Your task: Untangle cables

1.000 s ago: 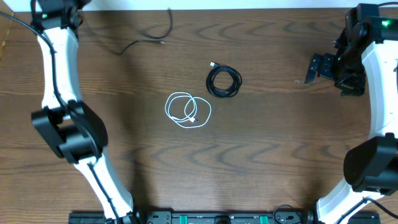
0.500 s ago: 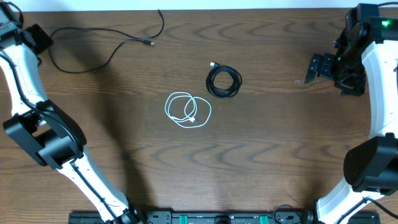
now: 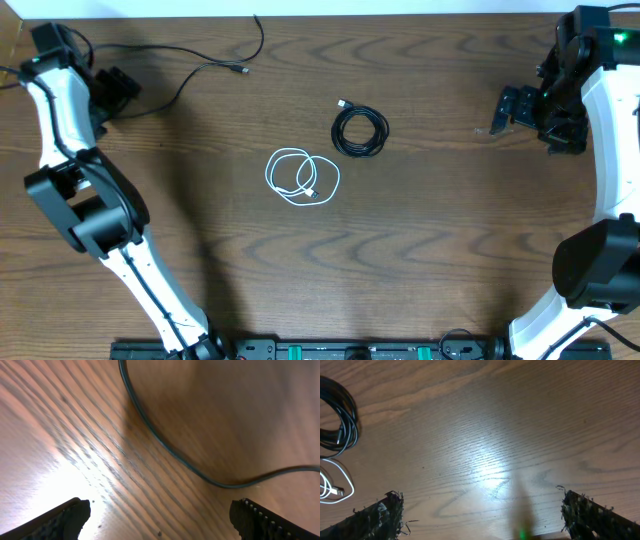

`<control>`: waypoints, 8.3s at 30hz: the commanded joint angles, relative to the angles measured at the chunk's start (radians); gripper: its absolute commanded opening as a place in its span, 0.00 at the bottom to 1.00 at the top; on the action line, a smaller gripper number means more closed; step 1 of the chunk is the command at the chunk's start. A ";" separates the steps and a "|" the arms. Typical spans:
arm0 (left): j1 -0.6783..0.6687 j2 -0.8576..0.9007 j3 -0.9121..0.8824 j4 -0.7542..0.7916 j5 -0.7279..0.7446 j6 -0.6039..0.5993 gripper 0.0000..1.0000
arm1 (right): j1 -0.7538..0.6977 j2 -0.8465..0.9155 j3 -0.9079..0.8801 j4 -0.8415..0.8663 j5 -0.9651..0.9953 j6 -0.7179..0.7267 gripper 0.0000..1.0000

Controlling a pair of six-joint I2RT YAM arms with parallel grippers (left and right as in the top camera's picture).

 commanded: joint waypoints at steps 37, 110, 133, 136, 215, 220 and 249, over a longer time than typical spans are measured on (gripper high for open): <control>0.043 0.065 0.210 0.337 0.069 0.045 0.21 | 0.003 -0.019 0.010 -0.001 0.002 0.013 0.99; -0.663 -0.460 -0.835 0.183 0.016 -0.002 0.53 | 0.003 -0.019 0.010 -0.001 0.002 0.013 0.99; -0.686 -0.325 -0.834 0.227 -0.022 0.000 0.36 | 0.003 -0.019 0.010 -0.001 0.002 0.013 0.99; -0.685 -0.330 -0.823 0.222 -0.021 0.000 0.25 | 0.003 -0.019 0.010 -0.001 0.002 0.013 0.99; -0.661 -0.870 -0.175 -0.382 -0.235 0.209 0.07 | 0.003 -0.019 0.010 -0.001 0.002 0.013 0.99; -0.619 -0.865 -0.175 -0.323 -0.234 0.204 0.08 | 0.003 -0.019 0.010 -0.001 0.002 0.013 0.99; -0.079 -0.538 -0.176 -0.095 -0.145 -0.028 0.08 | 0.003 -0.019 0.010 -0.001 0.002 0.013 0.99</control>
